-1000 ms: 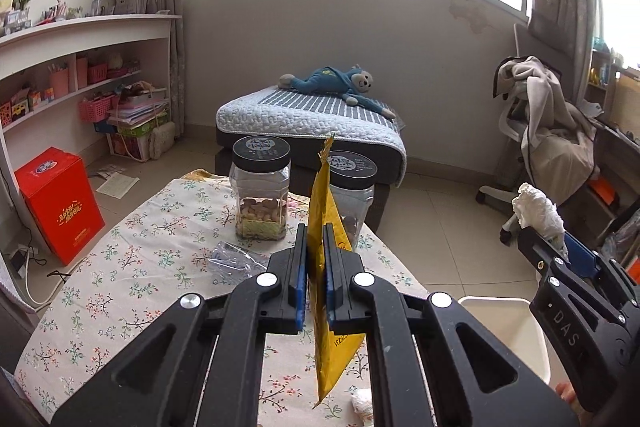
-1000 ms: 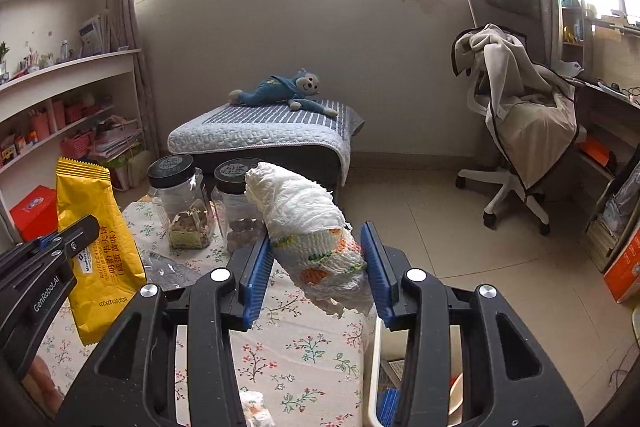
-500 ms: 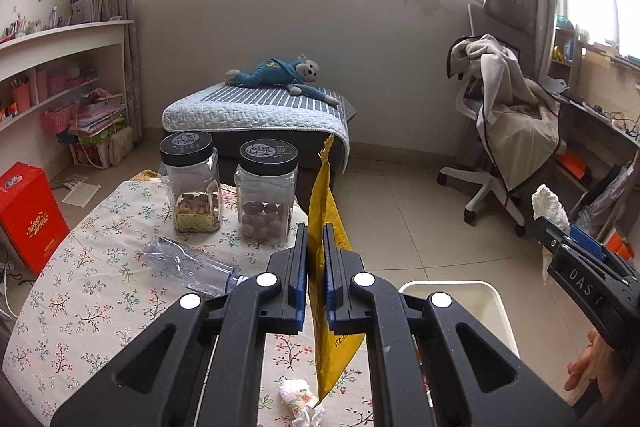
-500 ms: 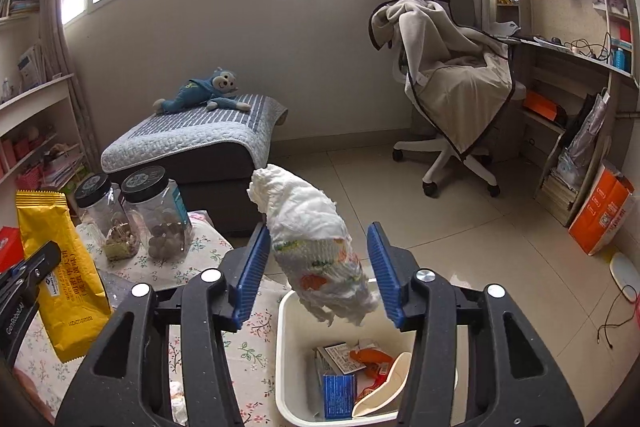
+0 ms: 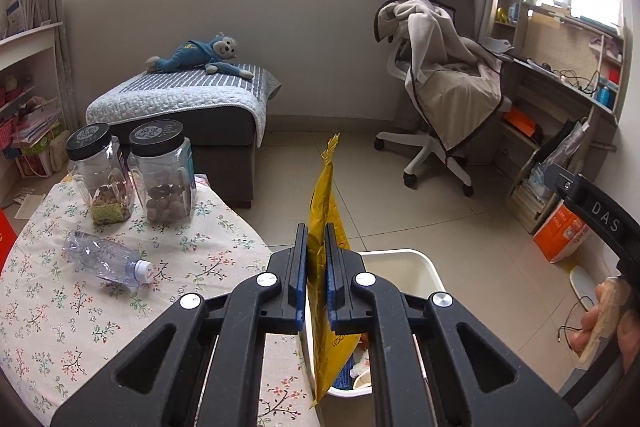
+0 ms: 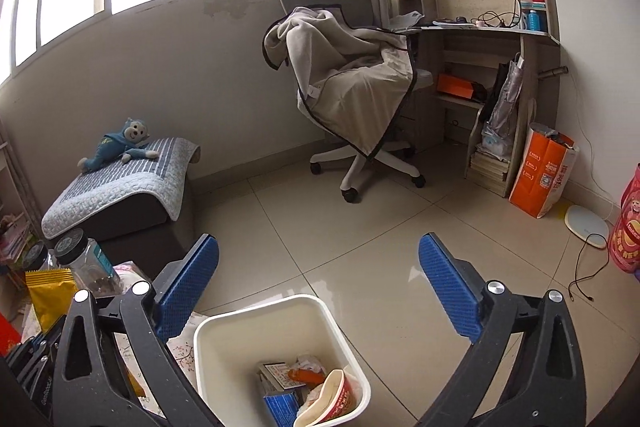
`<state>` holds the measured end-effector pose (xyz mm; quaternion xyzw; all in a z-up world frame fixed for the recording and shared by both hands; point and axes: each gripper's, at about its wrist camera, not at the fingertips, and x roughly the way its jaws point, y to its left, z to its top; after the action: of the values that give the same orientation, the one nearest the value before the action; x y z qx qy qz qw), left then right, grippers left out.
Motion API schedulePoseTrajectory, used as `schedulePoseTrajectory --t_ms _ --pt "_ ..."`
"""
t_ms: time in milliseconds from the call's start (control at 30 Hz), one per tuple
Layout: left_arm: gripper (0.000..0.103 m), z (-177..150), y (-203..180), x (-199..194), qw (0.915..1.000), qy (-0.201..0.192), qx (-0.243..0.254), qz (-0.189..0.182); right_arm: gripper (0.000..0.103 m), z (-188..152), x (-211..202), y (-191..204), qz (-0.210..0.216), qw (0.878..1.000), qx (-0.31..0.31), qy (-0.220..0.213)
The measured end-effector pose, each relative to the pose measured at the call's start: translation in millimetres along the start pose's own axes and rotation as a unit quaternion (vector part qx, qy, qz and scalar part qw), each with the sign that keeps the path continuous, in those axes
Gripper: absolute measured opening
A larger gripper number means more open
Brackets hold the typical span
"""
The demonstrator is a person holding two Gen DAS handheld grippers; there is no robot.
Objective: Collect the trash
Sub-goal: 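Open both tools over the bin to drop the packet and tissue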
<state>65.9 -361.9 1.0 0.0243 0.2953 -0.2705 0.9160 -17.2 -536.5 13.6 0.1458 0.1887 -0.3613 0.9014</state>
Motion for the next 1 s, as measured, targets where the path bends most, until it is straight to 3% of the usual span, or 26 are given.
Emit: schedulePoseTrajectory --t_ms 333,367,400,467,700,1000 --pt "0.01 7.3 -64.2 24.5 0.998 0.024 0.022 -0.054 0.096 5.5 -1.4 -52.6 -0.05 0.997 0.053 -0.003" --pt "0.02 7.4 -69.2 26.3 0.9977 0.027 0.027 -0.056 0.096 5.9 -2.0 -55.4 -0.053 0.997 0.056 -0.003" --pt "0.042 8.0 -72.9 27.5 0.9975 0.027 0.031 -0.057 0.096 5.9 -2.5 -57.6 -0.057 0.997 0.058 -0.004" --pt "0.069 9.1 -77.2 26.1 0.9981 0.019 0.032 -0.049 0.096 5.6 -4.5 -61.8 -0.065 0.996 0.06 -0.007" --pt "0.087 17.7 -76.1 22.7 0.9988 0.009 0.039 -0.026 0.096 2.0 -5.7 -59.9 -0.078 0.995 0.054 -0.006" --pt "0.091 22.0 -39.5 18.0 0.9991 0.002 0.036 0.021 0.096 -4.7 -11.8 -21.2 -0.076 0.997 -0.003 -0.023"
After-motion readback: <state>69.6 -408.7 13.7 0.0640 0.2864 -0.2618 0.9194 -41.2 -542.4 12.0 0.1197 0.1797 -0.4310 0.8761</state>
